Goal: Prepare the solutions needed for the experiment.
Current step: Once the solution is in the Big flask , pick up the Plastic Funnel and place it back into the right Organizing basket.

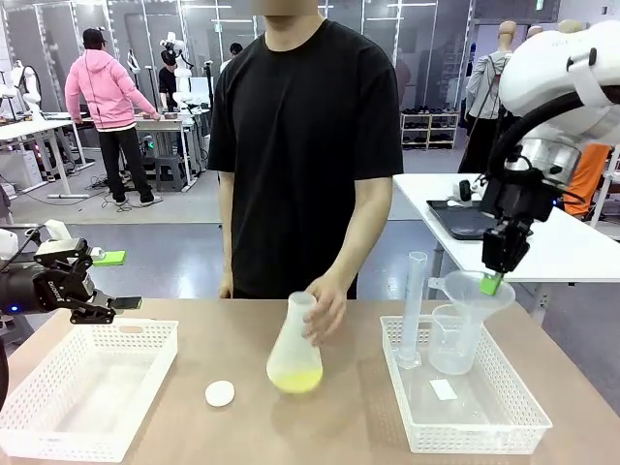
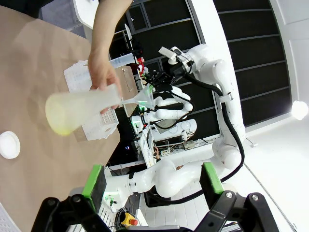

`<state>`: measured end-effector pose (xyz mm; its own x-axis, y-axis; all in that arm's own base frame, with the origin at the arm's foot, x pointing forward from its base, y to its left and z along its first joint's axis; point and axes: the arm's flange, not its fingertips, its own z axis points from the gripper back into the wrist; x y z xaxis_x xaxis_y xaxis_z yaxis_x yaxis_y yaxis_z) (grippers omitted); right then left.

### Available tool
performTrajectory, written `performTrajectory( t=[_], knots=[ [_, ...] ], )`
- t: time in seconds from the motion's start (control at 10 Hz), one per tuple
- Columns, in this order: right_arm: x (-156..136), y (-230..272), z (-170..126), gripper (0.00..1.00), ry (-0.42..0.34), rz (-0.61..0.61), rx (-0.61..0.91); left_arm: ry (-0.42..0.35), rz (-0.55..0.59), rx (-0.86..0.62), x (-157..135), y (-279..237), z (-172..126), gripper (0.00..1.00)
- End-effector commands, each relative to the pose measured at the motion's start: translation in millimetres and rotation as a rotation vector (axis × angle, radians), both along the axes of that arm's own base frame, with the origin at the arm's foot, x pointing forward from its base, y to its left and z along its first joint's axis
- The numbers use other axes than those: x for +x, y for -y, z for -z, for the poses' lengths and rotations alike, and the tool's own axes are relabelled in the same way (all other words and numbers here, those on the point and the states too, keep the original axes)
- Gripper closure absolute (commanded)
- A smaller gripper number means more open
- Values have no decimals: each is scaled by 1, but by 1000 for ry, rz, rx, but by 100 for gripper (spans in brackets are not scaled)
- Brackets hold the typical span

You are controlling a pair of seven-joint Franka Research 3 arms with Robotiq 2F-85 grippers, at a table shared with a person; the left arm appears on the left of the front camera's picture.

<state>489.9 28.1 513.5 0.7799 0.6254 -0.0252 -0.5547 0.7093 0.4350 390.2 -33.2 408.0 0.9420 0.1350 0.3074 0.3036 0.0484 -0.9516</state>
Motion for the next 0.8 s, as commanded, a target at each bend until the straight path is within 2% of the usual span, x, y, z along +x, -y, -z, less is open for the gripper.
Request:
performTrajectory(
  t=[0.0, 0.1, 0.3, 0.6, 0.7],
  knots=[
    [-21, 4, 23, 96, -8, 21, 13, -1, 12, -8, -1, 0, -2, 0],
    [-27, 2, 39, 96, -19, 38, 24, -1, 12, -8, -1, 0, -2, 0],
    [-31, -3, 61, 96, 9, 73, 29, -1, 12, -8, -1, 0, -2, 0],
    [-23, 3, 80, 96, 69, 145, 42, -1, 12, -8, -1, 0, -2, 0],
    [-21, 2, 84, 96, 63, 163, 35, -1, 12, -8, -1, 0, -2, 0]
  ],
)
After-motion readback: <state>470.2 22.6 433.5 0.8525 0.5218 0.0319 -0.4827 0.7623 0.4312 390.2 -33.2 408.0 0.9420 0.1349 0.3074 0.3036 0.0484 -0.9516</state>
